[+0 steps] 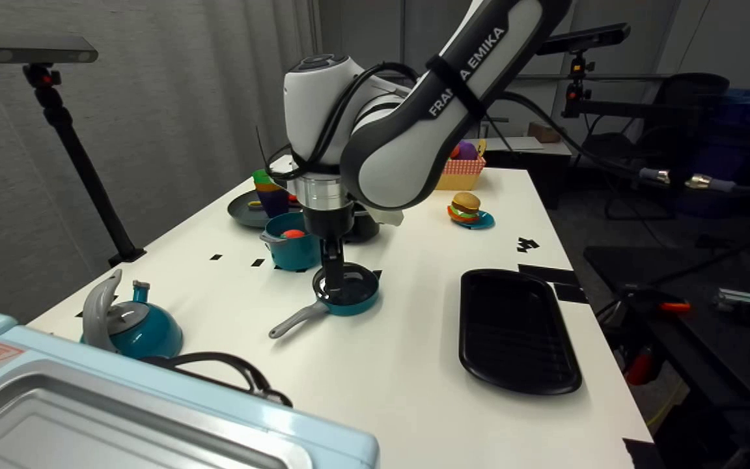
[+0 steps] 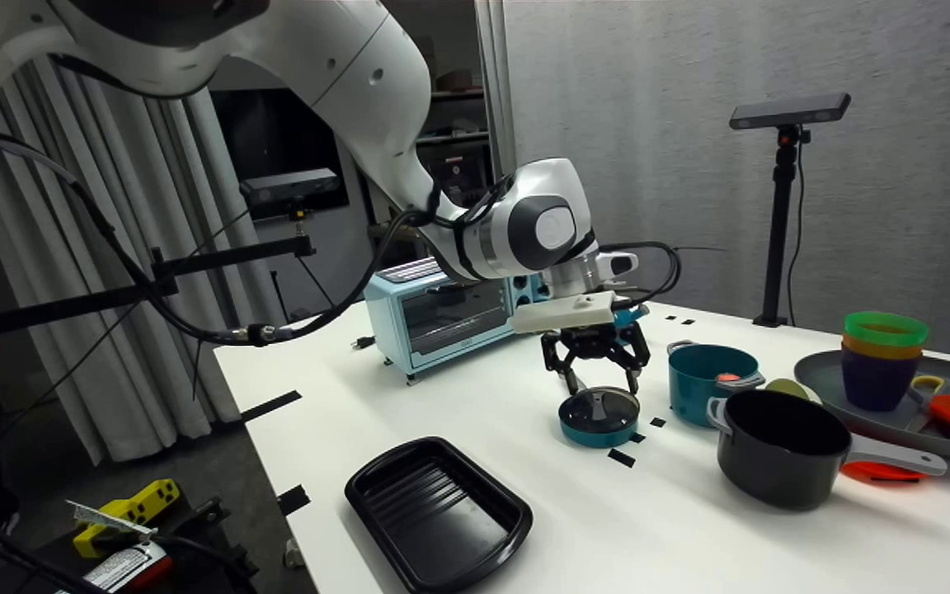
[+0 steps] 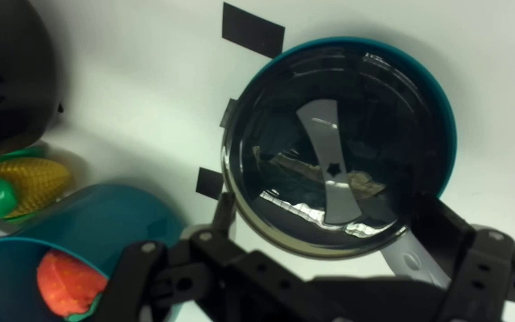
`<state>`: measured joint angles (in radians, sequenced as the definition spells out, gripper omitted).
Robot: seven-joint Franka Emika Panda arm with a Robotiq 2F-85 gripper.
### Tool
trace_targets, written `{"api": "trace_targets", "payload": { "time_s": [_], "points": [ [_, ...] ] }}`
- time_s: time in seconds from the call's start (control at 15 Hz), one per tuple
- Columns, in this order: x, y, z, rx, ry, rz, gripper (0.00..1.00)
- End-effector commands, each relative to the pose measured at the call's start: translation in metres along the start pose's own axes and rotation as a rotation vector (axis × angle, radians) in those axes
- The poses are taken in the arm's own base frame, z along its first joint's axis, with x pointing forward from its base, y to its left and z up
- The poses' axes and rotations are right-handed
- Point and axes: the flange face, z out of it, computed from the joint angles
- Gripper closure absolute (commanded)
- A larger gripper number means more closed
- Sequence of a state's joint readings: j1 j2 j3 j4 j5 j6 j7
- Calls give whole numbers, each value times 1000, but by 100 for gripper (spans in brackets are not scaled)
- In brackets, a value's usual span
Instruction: Move the lid from the blue pan to the blue pot
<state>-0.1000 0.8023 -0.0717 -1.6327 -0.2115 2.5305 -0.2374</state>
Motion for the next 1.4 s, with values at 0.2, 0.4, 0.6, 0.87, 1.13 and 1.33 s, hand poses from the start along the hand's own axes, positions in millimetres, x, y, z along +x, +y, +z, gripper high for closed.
{"api": "trace_targets", "payload": {
  "time_s": [0.2, 0.4, 0.6, 0.87, 1.13, 1.33],
  "points": [
    [-11, 1, 10, -4, 37, -1, 0],
    [-17, -3, 15, 5, 36, -1, 0],
    [-16, -3, 13, 2, 35, -3, 26],
    [-13, -2, 4, -4, 39, -5, 56],
    [-10, 0, -8, -12, 47, -7, 88],
    [-8, -1, -17, -20, 49, -9, 98]
  ]
}}
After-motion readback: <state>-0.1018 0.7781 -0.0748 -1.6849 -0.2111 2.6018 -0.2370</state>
